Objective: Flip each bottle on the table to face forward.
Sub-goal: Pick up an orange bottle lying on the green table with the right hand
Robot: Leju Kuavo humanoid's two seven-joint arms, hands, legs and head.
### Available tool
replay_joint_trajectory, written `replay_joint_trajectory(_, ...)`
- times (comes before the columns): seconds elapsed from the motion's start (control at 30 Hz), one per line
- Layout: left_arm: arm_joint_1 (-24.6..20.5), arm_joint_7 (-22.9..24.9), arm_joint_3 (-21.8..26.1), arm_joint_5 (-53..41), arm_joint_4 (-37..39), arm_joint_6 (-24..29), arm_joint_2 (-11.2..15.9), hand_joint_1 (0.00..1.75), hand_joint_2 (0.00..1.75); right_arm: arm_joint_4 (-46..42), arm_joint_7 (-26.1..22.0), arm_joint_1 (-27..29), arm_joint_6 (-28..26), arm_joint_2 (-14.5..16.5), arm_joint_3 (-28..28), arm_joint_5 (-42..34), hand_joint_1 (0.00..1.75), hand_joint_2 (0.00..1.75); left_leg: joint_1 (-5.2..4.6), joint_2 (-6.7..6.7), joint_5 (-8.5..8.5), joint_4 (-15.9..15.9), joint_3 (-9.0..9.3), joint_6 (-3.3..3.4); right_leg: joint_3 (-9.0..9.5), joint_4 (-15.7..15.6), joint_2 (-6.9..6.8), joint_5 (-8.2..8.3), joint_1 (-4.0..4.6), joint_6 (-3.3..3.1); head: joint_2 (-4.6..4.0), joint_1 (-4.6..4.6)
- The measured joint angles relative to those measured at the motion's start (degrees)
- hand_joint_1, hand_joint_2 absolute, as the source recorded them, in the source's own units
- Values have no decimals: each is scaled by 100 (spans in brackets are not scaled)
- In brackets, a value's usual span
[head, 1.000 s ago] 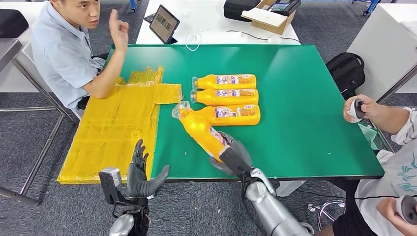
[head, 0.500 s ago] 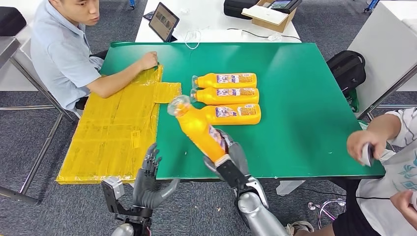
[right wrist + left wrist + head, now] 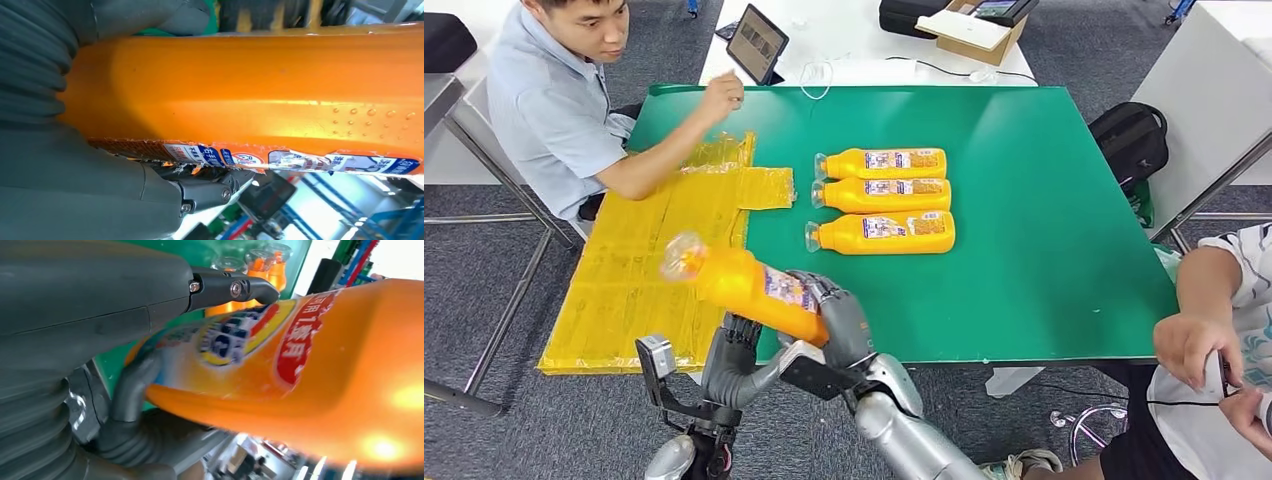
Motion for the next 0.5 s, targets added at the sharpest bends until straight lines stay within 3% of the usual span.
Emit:
replay_joint_trajectory(0.17, -59, 301, 49, 424, 126, -23, -32, 0, 175, 308, -124, -53, -249, 169, 361, 70, 175, 175, 0, 0, -1, 0, -3, 0, -4, 0, 0, -1, 0, 0, 0, -1)
replay_joint_trajectory(0.5, -61, 233, 45, 500, 210, 137, -39, 0, 175, 555, -144, -128, -250, 245, 629, -144, 175, 175, -1, 0, 0, 0, -5, 0, -6, -1, 0, 0, -1, 0, 0, -1)
